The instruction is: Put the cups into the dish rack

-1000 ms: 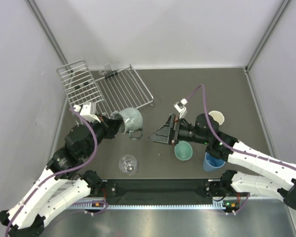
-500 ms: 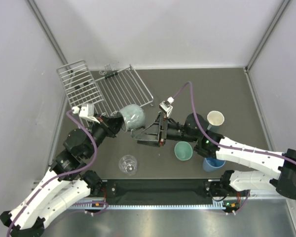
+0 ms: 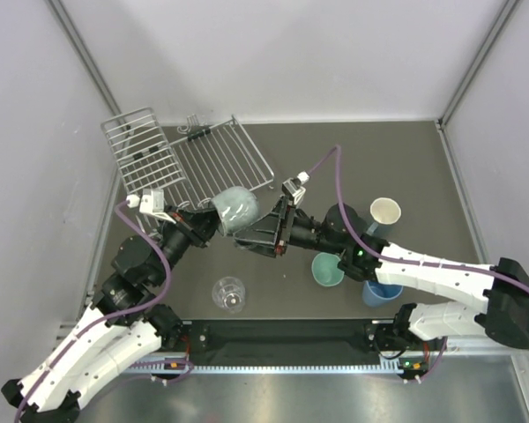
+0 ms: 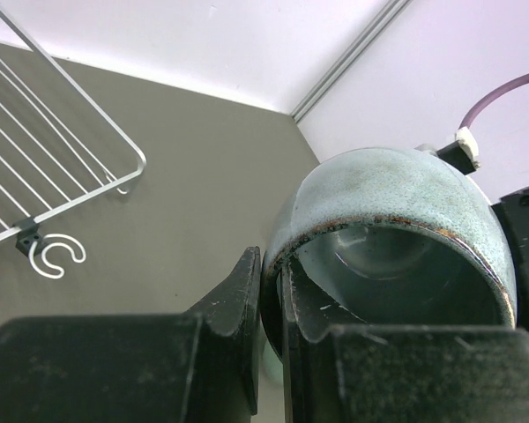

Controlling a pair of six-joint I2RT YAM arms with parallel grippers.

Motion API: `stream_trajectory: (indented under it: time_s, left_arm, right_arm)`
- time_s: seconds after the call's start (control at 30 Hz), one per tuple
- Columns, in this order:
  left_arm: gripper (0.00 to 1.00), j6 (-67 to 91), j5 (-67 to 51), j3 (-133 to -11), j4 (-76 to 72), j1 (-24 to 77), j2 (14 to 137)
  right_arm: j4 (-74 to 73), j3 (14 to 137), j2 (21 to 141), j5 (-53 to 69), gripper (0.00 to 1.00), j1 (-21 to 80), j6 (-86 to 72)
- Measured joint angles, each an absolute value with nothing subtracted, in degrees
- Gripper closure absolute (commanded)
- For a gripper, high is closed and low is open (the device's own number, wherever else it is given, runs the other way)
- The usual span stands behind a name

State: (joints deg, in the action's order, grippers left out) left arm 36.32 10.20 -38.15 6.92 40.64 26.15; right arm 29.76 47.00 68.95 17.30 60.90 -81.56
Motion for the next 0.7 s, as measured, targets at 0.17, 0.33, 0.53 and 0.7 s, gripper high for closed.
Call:
stream_trajectory:
  time_s: [0.17,0.33,0.53,0.7]
  left_arm:
    - [1.00,37.67,10.02,-36.80,6.35,40.64,25.85]
    - [1.00,38.33,10.07,-36.34,4.49,40.47,25.61]
    - [0.29,40.86,11.81,-38.70,9.04,40.49,25.85]
    - [0.14,44.75,17.34,-45.39,24.40,40.53,27.33]
  right_arm:
    - [28.97,47.22,70.28,15.49,0.65,61.65,-82.17]
    - [28.21,47.92,70.94,14.44,1.00,62.22,-84.75]
    - [23.11,48.84,70.61,12.45,1.00,62.89,-81.54]
    - [14.87,48.40,68.20,6.13,1.00,62.46,-76.40]
